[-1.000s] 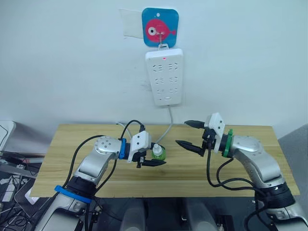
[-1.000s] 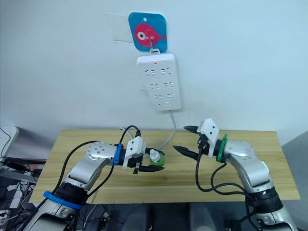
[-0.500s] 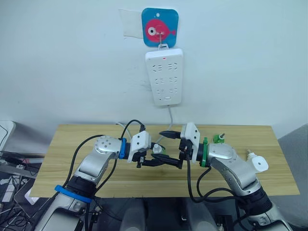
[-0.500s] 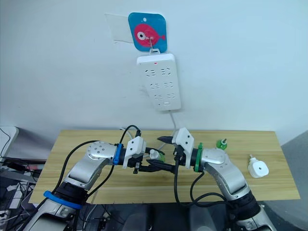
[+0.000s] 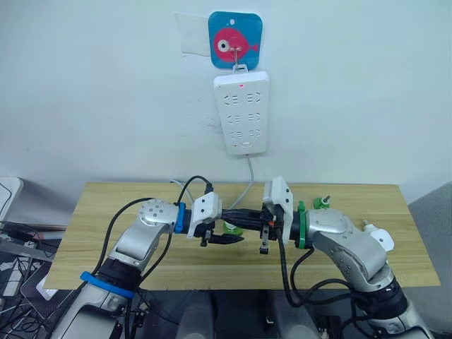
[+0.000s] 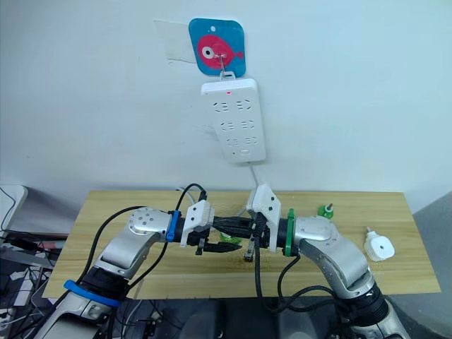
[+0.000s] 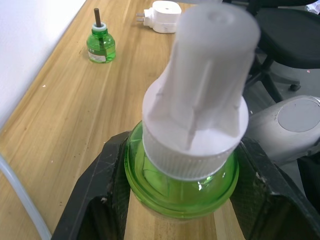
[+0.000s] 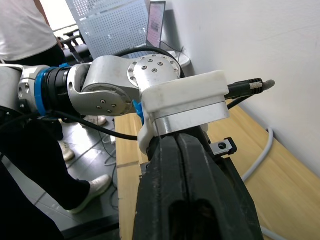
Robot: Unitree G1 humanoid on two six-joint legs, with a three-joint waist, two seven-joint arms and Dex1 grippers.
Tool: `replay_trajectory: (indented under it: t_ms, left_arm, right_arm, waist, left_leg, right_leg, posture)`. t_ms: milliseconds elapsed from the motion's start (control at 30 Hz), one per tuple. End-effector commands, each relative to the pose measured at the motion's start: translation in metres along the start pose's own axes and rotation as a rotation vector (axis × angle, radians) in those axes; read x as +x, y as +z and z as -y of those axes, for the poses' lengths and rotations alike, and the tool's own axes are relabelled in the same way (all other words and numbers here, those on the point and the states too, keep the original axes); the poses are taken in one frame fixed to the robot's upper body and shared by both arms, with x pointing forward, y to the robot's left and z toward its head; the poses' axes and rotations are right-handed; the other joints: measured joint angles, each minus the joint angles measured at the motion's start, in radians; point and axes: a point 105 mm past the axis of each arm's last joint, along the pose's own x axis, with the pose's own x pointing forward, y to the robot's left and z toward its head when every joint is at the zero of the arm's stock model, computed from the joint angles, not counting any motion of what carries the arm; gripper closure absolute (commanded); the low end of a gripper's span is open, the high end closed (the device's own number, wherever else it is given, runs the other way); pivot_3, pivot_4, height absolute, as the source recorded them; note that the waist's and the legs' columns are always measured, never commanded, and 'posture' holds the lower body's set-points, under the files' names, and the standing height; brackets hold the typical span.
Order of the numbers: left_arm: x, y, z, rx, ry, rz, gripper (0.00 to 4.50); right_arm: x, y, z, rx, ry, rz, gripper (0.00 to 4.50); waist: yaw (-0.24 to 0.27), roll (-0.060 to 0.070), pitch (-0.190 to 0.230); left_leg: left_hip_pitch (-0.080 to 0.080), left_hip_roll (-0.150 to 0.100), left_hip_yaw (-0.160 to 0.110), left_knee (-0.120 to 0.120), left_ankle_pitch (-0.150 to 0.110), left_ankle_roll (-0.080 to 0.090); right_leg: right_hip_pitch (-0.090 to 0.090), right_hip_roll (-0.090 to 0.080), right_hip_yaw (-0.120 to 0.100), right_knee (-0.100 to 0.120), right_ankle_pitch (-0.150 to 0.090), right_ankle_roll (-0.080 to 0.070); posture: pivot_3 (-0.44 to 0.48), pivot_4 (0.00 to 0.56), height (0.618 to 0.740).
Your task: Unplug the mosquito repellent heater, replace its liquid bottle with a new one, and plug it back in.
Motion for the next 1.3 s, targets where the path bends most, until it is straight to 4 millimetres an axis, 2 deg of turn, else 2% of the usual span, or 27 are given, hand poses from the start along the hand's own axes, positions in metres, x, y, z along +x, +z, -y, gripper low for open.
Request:
replay_trajectory:
  t_ms: [33, 233, 333, 600, 700, 767, 900, 1000, 1267, 1300]
  left_arm:
    - [0.002, 0.008, 0.003, 0.045, -0.01, 0.016, 2.25]
    - [0.002, 0.008, 0.003, 0.047, -0.01, 0.016, 2.25]
    - [0.002, 0.008, 0.004, 0.047, -0.012, 0.017, 2.25]
    - [0.002, 0.008, 0.003, 0.05, -0.015, 0.018, 2.25]
    - [0.002, 0.009, 0.003, 0.05, -0.015, 0.018, 2.25]
    - [0.002, 0.009, 0.004, 0.05, -0.015, 0.019, 2.25]
    - [0.002, 0.009, 0.005, 0.047, -0.016, 0.019, 2.25]
    - [0.002, 0.009, 0.006, 0.044, -0.016, 0.02, 2.25]
    - [0.002, 0.009, 0.007, 0.041, -0.015, 0.021, 2.25]
    - [0.002, 0.009, 0.007, 0.041, -0.014, 0.021, 2.25]
  right_arm:
    - [0.001, 0.012, -0.012, -0.033, 0.033, 0.036, 4.48]
    - [-0.002, 0.012, -0.014, -0.039, 0.018, 0.041, 4.48]
    - [-0.003, 0.005, -0.013, -0.039, 0.004, 0.02, 3.93]
    - [0.004, -0.003, -0.009, -0.042, -0.049, 0.018, 0.97]
    - [0.01, -0.005, -0.009, -0.041, -0.057, 0.019, 0.01]
    - [0.013, -0.007, -0.009, -0.042, -0.06, 0.014, 0.01]
    - [0.014, -0.016, 0.018, -0.035, -0.075, -0.007, 0.01]
    - [0.012, -0.022, 0.025, -0.033, -0.071, -0.008, 0.55]
    - [0.009, -0.031, 0.025, -0.053, -0.057, -0.008, 3.37]
    - [0.008, -0.031, 0.024, -0.054, -0.055, -0.005, 3.44]
  waist:
    - [0.0, 0.0, 0.0]
    - [0.0, 0.0, 0.0]
    - [0.0, 0.0, 0.0]
    - [-0.001, 0.0, 0.0]
    - [-0.001, 0.0, 0.0]
    - [-0.001, 0.0, 0.0]
    - [-0.003, 0.0, 0.0]
    - [0.002, 0.0, 0.0]
    - [0.001, 0.0, 0.0]
    - [0.001, 0.0, 0.0]
  left_leg:
    - [0.0, 0.0, 0.0, 0.0, 0.0, 0.0]
    - [0.0, 0.0, 0.0, 0.0, 0.0, 0.0]
    - [0.0, 0.0, 0.0, 0.0, 0.0, 0.0]
    - [0.0, 0.0, 0.0, 0.0, 0.0, 0.0]
    - [0.0, 0.0, 0.0, 0.0, 0.0, 0.0]
    - [0.0, 0.0, 0.0, 0.0, 0.0, 0.0]
    - [0.0, 0.0, 0.001, 0.0, 0.0, 0.0]
    - [0.0, 0.0, 0.0, 0.0, 0.0, 0.0]
    - [0.0, 0.0, 0.0, 0.0, 0.0, 0.0]
    - [0.0, 0.0, 0.001, 0.0, 0.0, 0.0]
  right_leg:
    - [0.0, 0.0, 0.0, 0.0, 0.0, 0.0]
    - [0.0, 0.0, 0.0, 0.0, 0.0, 0.0]
    - [0.0, 0.0, 0.0, 0.0, 0.0, 0.0]
    - [0.0, 0.0, 0.0, 0.0, 0.0, 0.0]
    - [0.0, 0.0, 0.0, 0.0, 0.0, 0.0]
    - [0.0, 0.0, 0.0, 0.0, 0.0, 0.0]
    - [0.0, 0.0, 0.0, 0.001, 0.0, 0.0]
    - [0.0, 0.0, 0.0, 0.0, 0.0, 0.0]
    - [0.0, 0.0, 0.0, 0.001, 0.0, 0.0]
    - [0.0, 0.0, 0.0, 0.001, 0.0, 0.0]
  posture:
    - [-0.072, 0.216, 0.74]
    - [-0.073, 0.212, 0.74]
    - [-0.073, 0.212, 0.74]
    - [-0.079, 0.216, 0.74]
    - [-0.076, 0.217, 0.74]
    - [-0.074, 0.219, 0.74]
    - [-0.07, 0.221, 0.74]
    - [-0.069, 0.225, 0.74]
    - [-0.069, 0.227, 0.74]
    - [-0.07, 0.227, 0.74]
